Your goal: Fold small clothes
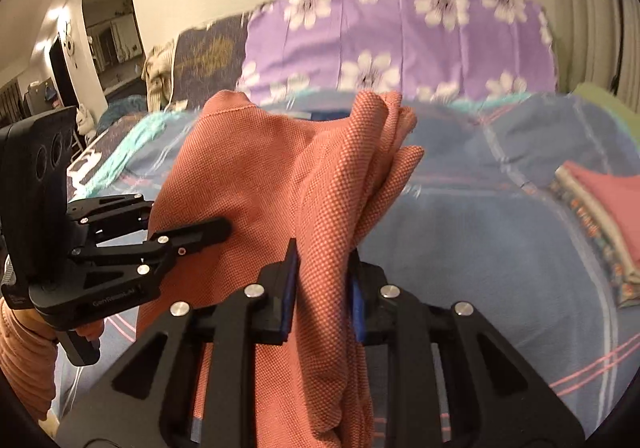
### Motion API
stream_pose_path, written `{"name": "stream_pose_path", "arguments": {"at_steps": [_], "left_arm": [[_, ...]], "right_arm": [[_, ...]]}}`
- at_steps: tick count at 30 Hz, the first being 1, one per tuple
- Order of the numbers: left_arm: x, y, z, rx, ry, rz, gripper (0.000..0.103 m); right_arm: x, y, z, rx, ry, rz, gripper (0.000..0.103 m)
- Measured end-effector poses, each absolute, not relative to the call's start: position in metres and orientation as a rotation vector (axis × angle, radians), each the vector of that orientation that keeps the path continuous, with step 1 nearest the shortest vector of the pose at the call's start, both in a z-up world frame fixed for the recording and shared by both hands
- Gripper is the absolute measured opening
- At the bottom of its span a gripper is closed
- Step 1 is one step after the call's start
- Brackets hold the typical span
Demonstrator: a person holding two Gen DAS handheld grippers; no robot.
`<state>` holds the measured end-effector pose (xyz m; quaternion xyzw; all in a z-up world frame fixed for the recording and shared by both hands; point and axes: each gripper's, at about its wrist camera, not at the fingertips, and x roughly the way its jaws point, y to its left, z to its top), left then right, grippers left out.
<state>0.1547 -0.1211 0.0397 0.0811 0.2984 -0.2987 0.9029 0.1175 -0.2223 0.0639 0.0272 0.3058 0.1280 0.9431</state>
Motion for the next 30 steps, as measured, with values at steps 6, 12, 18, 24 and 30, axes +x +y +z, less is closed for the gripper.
{"name": "stream_pose_path", "arguments": {"at_steps": [6,12,18,24,30], "left_arm": [[0.159,-0.155,0.064,0.215,0.565,-0.645,0.024],[0.189,-0.192,0.080,0.236,0.545,-0.668,0.024],[0.226,-0.230,0.094,0.315,0.499,-0.677,0.024],[0.292,-0.264,0.094,0.312,0.507,-0.650,0.025],[0.361,-0.303,0.073,0.337,0.560,-0.582,0.025]], "right_arm": [[0.112,-0.249,0.085,0.054,0.553,0.205,0.022],[0.130,-0.278,0.103,0.028,0.489,0.137,0.021],[0.162,-0.302,0.112,0.004,0.452,0.076,0.021],[0.231,-0.344,0.114,0.115,0.475,0.072,0.021],[0.304,-0.362,0.094,0.127,0.526,0.024,0.021]]}}
